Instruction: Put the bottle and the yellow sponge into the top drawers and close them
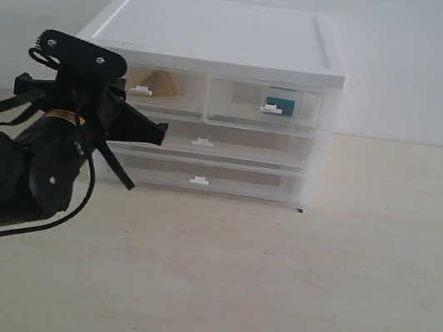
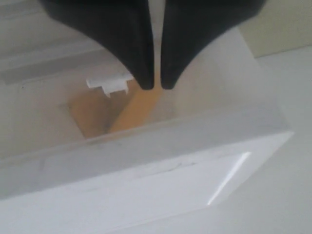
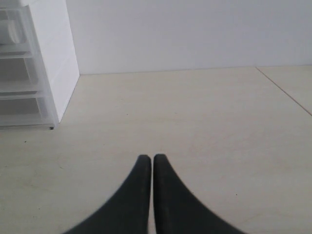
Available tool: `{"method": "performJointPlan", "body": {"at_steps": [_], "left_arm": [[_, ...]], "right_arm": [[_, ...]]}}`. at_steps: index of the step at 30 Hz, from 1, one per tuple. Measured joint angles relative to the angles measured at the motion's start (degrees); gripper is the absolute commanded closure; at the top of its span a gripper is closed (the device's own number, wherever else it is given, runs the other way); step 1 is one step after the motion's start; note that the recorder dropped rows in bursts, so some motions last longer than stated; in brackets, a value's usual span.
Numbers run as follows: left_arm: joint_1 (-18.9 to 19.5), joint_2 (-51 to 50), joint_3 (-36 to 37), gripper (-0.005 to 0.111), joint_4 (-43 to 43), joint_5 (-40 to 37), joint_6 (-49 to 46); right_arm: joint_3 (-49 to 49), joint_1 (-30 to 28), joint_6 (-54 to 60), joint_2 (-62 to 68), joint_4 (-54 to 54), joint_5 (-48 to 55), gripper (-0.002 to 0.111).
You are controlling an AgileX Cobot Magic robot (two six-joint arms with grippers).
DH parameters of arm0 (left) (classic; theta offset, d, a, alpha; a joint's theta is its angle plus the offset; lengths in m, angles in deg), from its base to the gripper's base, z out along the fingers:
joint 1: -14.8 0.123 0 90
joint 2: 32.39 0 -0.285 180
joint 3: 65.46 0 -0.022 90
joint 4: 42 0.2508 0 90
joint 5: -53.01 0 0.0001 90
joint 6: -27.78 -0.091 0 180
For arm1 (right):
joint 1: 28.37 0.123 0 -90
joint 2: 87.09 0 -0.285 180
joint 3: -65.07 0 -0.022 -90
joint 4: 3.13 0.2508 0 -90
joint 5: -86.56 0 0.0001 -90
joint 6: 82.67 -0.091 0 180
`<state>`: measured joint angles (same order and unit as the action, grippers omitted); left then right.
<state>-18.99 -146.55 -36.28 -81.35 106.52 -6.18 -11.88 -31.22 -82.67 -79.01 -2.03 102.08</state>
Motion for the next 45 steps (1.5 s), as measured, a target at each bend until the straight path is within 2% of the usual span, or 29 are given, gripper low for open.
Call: {"method": "performJointPlan", "body": {"at_steps": [5,8,12,19,23,30,45], "left_arm": [[0.00,8.15,4.57,0.102,-0.20,-3.86,-2.16],[0.00,12.95,6.35,0.102,-0.35,-8.75,-3.90],[0.00,19.22,7.24,0.102,-0.57,-19.64,-5.11],[0.00,27.93,7.58,0.102,-0.57,-43.40,-5.35],[0.00,31.71,7.57,0.102,0.75,-50.56,-9.38],[0.00,35.93,7.57,0.102,-1.89,-53.51,-8.96],[1.94,42.15,7.69,0.102,-2.65,-47.26,-9.86]], "right_arm": [[0.00,0.00,0.00,0.00,0.00,0.00,0.108],[0.00,0.00,0.00,0.00,0.00,0.00,0.108],[0.00,0.00,0.00,0.00,0.00,0.00,0.108],[0.00,0.00,0.00,0.00,0.00,0.00,0.108],[0.00,0.00,0.00,0.00,0.00,0.00,0.108],[0.00,0.00,0.00,0.00,0.00,0.00,0.108],[0.00,0.00,0.00,0.00,0.00,0.00,0.108]]}}
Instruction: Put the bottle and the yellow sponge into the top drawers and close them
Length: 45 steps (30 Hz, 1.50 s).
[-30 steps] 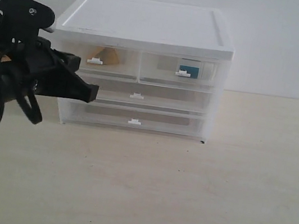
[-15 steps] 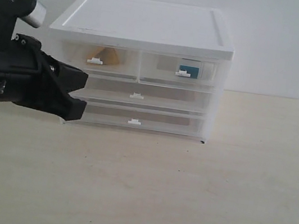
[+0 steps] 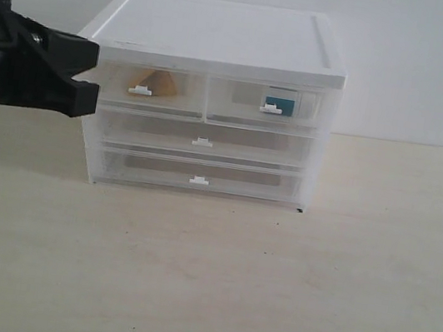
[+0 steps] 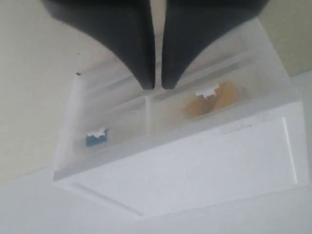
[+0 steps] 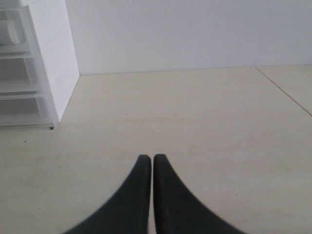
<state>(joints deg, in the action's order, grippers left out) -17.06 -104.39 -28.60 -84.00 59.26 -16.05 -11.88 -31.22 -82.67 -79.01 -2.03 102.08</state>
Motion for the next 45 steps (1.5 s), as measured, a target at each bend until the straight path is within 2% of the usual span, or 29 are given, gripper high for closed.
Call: {"method": "performJointPlan", "body": {"at_steps": [3,5,13,19,25,35,45], "left_arm": [[1.09,2.97,1.20,0.102,1.98,0.14,-0.29],[2.23,5.77,3.02,0.102,6.38,0.22,1.90],[9.24,19.13,11.94,0.102,28.96,-1.82,20.33],[13.00,31.86,15.90,0.102,32.71,-9.05,23.49],[16.87,42.22,19.37,0.102,42.00,-15.21,34.45],[20.90,54.52,27.74,0.102,44.13,-16.54,39.21],[21.35,63.70,33.96,0.102,44.13,-18.04,40.99]], "right_arm": [[0.00,0.00,0.00,0.00,0.00,0.00,0.108],[0.00,0.00,0.00,0.00,0.00,0.00,0.108],[0.00,0.00,0.00,0.00,0.00,0.00,0.108],[0.00,0.00,0.00,0.00,0.00,0.00,0.108],[0.00,0.00,0.00,0.00,0.00,0.00,0.108],[0.00,0.00,0.00,0.00,0.00,0.00,0.108],[0.00,0.00,0.00,0.00,0.00,0.00,0.108]]}}
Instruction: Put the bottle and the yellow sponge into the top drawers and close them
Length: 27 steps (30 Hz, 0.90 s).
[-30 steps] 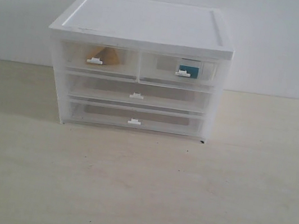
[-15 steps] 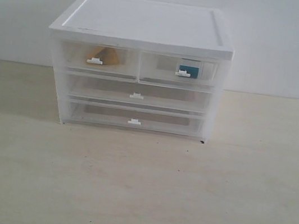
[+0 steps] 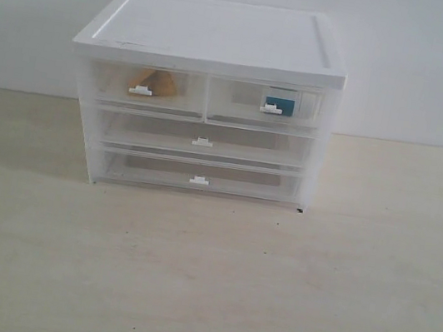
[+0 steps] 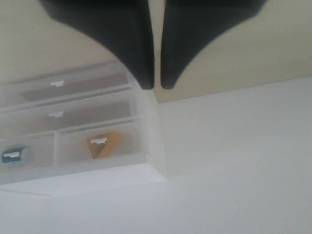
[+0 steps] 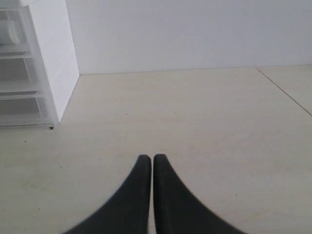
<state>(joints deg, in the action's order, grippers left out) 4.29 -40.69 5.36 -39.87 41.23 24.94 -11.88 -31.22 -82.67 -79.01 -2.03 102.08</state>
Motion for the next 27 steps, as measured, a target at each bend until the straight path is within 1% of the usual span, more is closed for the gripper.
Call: {"method": "performJointPlan", "body": {"at_steps": [4,12,15,17,21,27], "left_arm": [[1.01,0.36,1.79,0.102,0.00,-1.52,0.64],[5.23,0.36,4.30,0.102,0.00,-1.61,1.27],[7.85,0.36,6.12,0.102,-1.51,-1.74,1.27],[8.77,0.36,6.21,0.102,-2.13,-2.89,1.27],[9.04,0.36,6.21,0.102,-2.13,-4.33,1.27],[9.13,0.36,6.21,0.102,-2.13,-4.44,1.27]], "right_arm": [[0.00,0.00,0.00,0.00,0.00,0.00,0.108],[0.00,0.00,0.00,0.00,0.00,0.00,0.108],[0.00,0.00,0.00,0.00,0.00,0.00,0.108],[0.00,0.00,0.00,0.00,0.00,0.00,0.108],[0.00,0.00,0.00,0.00,0.00,0.00,0.108],[0.00,0.00,0.00,0.00,0.00,-0.05,0.108]]}}
